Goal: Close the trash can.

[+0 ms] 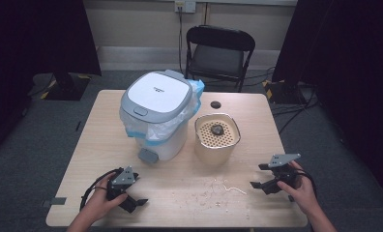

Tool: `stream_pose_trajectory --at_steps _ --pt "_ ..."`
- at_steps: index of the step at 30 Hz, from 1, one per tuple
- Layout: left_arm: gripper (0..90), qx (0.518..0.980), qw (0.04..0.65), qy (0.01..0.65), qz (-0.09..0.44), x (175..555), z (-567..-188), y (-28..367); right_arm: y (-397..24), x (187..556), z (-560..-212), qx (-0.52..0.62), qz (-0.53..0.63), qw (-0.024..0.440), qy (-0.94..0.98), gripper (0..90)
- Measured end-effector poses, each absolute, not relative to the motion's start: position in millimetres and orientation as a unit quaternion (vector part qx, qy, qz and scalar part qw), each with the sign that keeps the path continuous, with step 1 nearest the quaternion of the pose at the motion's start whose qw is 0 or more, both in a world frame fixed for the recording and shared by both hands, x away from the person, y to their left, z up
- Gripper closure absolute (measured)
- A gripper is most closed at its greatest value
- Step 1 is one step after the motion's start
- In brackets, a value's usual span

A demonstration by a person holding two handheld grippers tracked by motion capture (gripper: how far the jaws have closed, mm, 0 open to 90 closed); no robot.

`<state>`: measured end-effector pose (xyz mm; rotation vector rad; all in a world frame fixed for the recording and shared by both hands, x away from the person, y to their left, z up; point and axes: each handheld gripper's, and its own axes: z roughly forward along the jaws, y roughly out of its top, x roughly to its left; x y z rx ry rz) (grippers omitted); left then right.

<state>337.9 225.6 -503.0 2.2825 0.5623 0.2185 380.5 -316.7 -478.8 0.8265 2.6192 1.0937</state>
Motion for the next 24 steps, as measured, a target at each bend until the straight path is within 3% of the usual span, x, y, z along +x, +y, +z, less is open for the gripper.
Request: stream_pose_trajectory --at_steps 24 --pt "0.0 0.894 0.381 0.221 0.086 337.9 -503.1 225.6 -319.3 369.0 -489.3 0.264 0.359 0.088 0.891 15.6"
